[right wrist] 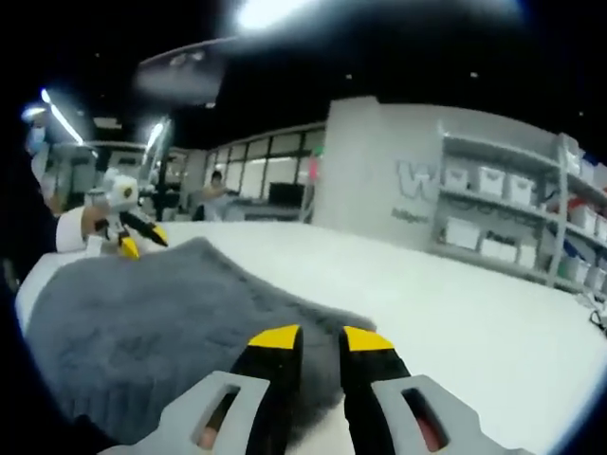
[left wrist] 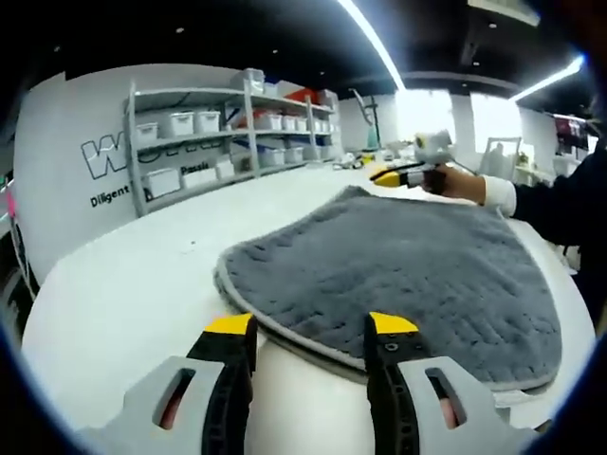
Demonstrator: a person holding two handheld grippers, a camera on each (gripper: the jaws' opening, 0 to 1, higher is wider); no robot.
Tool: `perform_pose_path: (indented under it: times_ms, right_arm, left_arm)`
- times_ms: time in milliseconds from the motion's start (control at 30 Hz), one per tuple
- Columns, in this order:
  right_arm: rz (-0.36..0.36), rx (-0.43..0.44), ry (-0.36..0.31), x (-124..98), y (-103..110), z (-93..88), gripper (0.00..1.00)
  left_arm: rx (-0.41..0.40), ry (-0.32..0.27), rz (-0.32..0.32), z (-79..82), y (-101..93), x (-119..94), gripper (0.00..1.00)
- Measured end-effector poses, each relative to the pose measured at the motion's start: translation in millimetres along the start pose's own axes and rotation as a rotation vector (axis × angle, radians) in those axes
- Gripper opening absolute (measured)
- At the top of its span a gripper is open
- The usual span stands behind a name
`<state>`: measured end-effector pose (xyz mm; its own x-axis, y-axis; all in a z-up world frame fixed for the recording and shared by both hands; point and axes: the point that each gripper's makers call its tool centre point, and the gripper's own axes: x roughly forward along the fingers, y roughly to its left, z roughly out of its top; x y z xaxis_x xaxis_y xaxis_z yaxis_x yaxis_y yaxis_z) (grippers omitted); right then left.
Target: Open the folded towel by lifting each exposed corner and separating the folded layers until the towel lies flat within the target outline without major curled edges
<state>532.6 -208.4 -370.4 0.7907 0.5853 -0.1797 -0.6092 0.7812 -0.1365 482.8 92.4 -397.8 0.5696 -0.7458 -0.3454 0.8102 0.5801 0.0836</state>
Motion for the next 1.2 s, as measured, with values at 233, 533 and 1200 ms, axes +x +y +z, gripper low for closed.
perform_pose_path:
  times_ms: [233,533,1200]
  right_arm:
    - [0.006,-0.086,0.109,3.5,10.4,-20.7,0.11]
    - [0.001,-0.181,0.180,7.7,15.4,-34.3,0.07]
    - [0.017,-0.103,0.137,5.0,3.8,-26.4,0.11]
  left_arm:
    - [-0.072,0.007,-0.005,-3.1,1.1,2.7,0.45]
    - [-0.067,0.025,0.002,-6.0,2.1,3.9,0.43]
    - [0.053,0.011,-0.006,2.3,1.2,7.5,0.25]
